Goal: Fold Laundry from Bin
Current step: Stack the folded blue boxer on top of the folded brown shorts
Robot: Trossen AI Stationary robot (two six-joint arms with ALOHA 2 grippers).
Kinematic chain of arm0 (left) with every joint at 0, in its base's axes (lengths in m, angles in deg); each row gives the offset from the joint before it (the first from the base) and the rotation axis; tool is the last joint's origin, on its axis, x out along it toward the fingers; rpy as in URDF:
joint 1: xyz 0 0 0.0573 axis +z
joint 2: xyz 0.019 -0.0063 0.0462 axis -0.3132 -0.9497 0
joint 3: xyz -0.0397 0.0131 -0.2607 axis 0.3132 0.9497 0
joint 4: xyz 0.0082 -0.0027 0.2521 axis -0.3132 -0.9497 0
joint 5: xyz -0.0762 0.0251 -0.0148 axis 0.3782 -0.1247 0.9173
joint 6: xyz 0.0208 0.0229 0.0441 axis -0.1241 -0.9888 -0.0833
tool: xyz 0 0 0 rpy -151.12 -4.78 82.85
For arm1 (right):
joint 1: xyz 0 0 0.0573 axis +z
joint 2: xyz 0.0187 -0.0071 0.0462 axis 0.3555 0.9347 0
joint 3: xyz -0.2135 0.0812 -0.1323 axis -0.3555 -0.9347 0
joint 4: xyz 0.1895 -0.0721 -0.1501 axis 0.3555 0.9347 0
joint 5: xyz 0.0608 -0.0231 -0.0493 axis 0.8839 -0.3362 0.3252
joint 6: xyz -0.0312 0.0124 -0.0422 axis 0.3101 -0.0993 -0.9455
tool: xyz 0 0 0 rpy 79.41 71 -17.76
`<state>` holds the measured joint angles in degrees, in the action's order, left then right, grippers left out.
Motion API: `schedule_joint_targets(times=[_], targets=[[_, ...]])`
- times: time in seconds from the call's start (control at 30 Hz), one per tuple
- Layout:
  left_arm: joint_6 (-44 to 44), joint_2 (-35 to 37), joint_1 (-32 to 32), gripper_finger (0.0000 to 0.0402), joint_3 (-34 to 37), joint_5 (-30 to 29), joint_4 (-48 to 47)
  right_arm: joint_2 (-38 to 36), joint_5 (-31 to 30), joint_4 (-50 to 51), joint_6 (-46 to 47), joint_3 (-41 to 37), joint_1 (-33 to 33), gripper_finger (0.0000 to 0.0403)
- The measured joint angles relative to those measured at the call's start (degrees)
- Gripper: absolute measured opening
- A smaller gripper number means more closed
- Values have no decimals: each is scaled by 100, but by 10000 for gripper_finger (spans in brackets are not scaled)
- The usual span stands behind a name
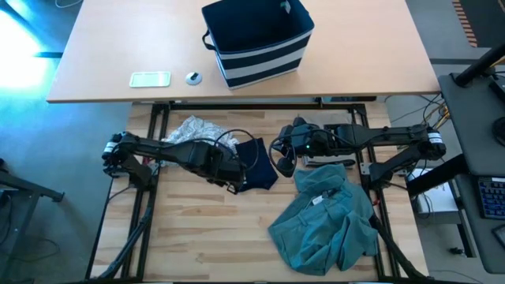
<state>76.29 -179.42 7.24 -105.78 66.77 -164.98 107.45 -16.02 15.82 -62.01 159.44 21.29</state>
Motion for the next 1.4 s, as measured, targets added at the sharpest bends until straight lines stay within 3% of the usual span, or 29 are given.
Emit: schedule_joint_targets(times=[0.17, 0.47, 0.87, 1.03, 1.23, 1.4], targets=[[317, -24, -197, 34, 0, 71, 74, 0, 0, -2, 0, 0, 0, 12], [401, -534, -506, 84, 0, 938, 495, 0, 2, -1, 0, 0, 0, 12], [50, -1095, -662, 168, -37, 982, 1018, 0, 0, -2, 0, 0, 0, 12], [-506, -1102, -662, 211, -42, 566, 688, 0, 2, -2, 0, 0, 0, 12], [-1043, -1019, -733, 241, -42, -469, -335, 0, 1, -2, 0, 0, 0, 12], [-2115, -1017, -759, 244, 222, -796, -85, 0, 0, -2, 0, 0, 0, 12]])
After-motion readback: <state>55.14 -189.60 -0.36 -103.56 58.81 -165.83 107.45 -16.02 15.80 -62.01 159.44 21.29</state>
